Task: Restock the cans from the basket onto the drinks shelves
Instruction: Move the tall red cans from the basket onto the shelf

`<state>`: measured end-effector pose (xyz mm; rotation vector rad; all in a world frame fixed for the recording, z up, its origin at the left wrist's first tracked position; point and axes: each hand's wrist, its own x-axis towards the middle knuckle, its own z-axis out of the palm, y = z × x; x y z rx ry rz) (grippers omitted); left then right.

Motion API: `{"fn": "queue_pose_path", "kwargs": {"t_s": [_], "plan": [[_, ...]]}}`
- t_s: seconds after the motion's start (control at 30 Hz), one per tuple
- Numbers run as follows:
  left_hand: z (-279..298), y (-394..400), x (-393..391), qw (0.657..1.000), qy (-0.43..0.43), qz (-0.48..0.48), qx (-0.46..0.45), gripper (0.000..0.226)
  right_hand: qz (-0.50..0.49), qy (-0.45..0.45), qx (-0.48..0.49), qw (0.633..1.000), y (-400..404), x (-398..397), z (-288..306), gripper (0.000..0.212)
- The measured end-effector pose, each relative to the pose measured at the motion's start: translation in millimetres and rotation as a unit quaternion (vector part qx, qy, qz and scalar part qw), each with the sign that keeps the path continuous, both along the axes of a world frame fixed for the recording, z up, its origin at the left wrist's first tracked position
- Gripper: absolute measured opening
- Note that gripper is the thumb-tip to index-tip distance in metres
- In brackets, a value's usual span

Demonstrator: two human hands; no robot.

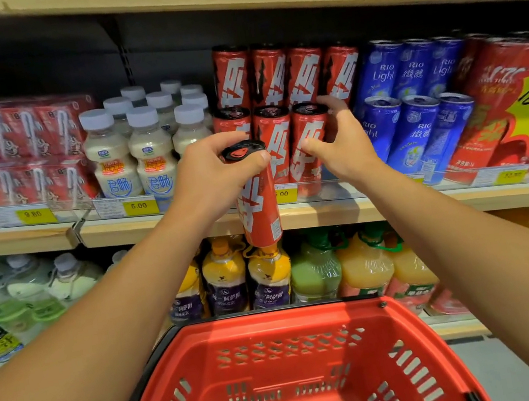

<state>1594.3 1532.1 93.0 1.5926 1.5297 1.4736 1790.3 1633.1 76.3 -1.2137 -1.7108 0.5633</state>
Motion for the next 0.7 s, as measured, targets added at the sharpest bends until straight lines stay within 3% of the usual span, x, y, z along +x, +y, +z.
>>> {"fn": "queue_pose_path", "kwargs": {"t_s": [0.23,0.4,0.57,0.7], "plan": [[3,0,-1,1.0,-0.014,0.005,-0.005,0.056,0.047,0.026,-0.017,0.998,2,4,-1,0.068],[3,-2,4,1.0,-0.007,0.009,-0.006,0.056,0.056,0.009,-0.037,0.998,-2,2,4,0.079],[7,-2,9,1.0,-0.014,0.002,-0.008,0.057,-0.002,0.001,-0.009,1.0,-11,3,13,0.085],[13,-2,20,1.0,-0.017,-0.002,-0.002,0.052,-0.01,-0.062,0.023,0.998,-15,12,15,0.08]]}}
